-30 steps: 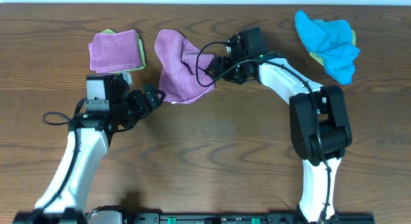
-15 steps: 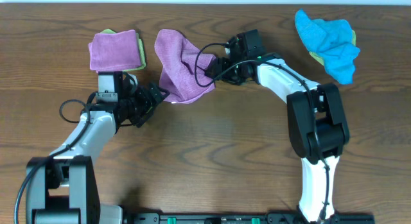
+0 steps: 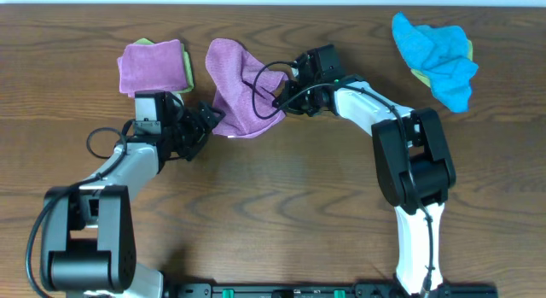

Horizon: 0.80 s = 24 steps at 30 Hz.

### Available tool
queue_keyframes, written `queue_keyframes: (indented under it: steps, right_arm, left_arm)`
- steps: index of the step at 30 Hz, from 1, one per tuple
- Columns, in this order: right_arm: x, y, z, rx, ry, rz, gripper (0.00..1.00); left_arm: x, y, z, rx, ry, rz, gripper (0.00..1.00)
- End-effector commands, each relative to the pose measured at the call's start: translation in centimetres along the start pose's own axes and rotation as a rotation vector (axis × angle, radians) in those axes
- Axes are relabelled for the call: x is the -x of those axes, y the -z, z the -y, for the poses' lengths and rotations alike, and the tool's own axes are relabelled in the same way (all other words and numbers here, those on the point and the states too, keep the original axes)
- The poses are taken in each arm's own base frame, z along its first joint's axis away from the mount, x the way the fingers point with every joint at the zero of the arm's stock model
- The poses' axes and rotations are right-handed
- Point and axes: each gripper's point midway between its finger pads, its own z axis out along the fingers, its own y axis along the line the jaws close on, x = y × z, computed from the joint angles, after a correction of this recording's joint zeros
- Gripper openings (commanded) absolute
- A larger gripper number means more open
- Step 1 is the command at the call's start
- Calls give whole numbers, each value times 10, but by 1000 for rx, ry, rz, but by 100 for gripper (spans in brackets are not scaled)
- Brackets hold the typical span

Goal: Fold the cloth
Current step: 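Reach the left gripper to the cloth's left edge and grasp it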

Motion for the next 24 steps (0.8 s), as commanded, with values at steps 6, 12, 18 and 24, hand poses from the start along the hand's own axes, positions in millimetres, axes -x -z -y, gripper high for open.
queue_keyframes:
  steps: [6,12,18,24]
  right_arm:
    - [10,35,-40,43,132,50,1]
    - [13,45,-49,50,147,64,1]
    - [10,45,-49,51,140,51,1]
    - [9,45,-48,50,139,49,1]
  left_arm:
    - [-7,-23,5,6,-26,-12,96]
    - [-5,-32,-4,48,-33,16,96]
    - [-2,-47,-11,39,25,20,87]
    - [-7,-61,-12,27,42,10,71]
